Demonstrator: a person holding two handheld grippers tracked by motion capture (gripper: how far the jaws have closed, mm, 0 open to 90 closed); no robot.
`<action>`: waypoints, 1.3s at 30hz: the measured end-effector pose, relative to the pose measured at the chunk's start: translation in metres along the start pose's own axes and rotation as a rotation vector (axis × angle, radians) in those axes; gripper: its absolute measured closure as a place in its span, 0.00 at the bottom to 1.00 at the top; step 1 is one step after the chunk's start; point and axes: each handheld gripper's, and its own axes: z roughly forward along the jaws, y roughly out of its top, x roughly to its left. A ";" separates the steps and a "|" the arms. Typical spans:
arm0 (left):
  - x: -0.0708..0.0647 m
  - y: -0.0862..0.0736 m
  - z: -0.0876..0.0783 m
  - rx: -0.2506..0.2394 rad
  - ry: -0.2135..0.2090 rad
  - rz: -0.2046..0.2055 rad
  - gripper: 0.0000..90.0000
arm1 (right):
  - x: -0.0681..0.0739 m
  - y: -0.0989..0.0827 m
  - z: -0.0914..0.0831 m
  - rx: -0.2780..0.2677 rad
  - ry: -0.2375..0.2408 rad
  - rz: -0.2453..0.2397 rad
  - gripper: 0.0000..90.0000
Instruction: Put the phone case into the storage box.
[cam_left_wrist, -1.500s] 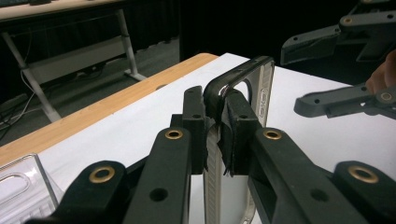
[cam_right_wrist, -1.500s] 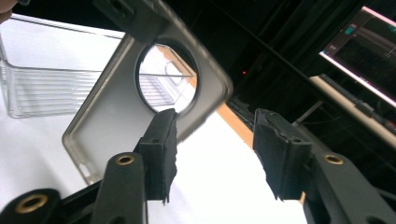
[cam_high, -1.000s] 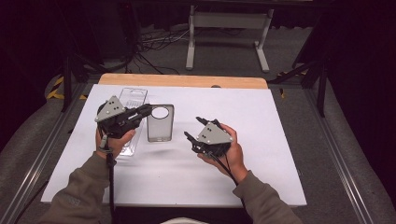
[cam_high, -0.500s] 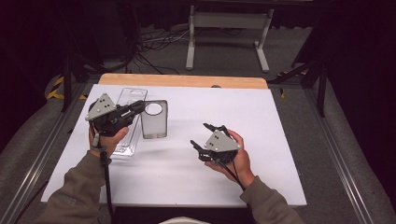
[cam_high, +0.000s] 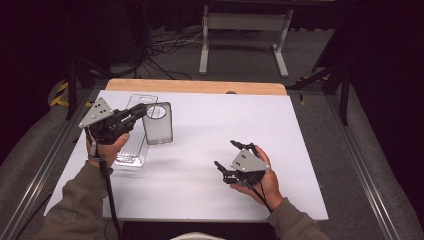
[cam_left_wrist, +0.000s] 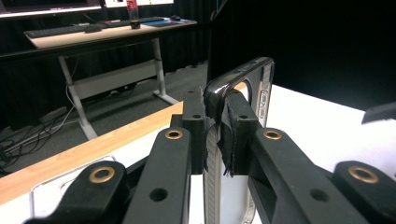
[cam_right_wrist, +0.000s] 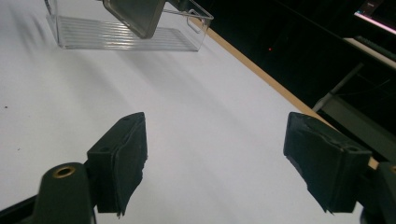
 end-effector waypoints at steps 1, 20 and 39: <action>0.002 0.000 -0.001 -0.008 0.008 -0.002 0.90 | 0.001 -0.003 -0.001 -0.004 0.006 0.008 0.25; 0.027 0.000 -0.022 -0.040 0.074 -0.030 0.90 | 0.006 -0.031 -0.026 0.013 0.000 0.017 0.25; 0.064 -0.002 -0.010 -0.025 0.109 -0.039 0.90 | 0.007 -0.035 -0.020 0.047 0.001 0.019 0.25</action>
